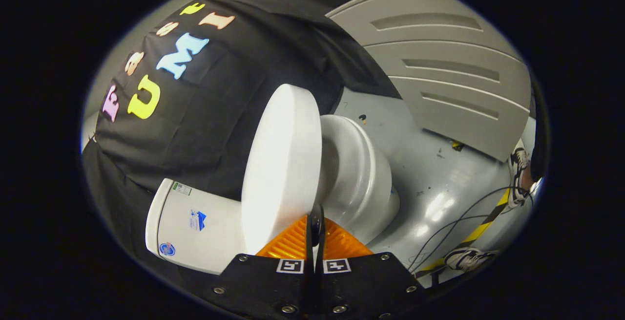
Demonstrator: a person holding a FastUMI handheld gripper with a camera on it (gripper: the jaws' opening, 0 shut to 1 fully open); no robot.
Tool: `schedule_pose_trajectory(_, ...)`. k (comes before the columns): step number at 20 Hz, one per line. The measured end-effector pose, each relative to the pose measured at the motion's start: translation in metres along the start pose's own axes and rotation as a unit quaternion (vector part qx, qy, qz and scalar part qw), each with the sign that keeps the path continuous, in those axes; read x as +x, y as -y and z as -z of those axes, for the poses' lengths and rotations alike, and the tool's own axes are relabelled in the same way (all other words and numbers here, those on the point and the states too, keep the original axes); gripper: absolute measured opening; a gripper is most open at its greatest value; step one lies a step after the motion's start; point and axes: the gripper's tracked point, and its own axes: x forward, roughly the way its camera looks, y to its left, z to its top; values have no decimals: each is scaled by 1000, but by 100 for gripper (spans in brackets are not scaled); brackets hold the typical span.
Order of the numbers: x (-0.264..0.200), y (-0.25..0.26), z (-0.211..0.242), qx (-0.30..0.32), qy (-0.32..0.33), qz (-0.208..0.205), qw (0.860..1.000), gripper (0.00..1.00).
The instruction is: Open the toilet lid.
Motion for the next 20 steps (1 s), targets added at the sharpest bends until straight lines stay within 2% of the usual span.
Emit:
schedule_pose_trajectory(6,-20,-33,-8,-80,43,25,996,0)
schedule_pose_trajectory(10,-31,-55,-10,-138,63,47,987,0)
schedule_pose_trajectory(20,-49,-93,-8,-220,99,73,968,1)
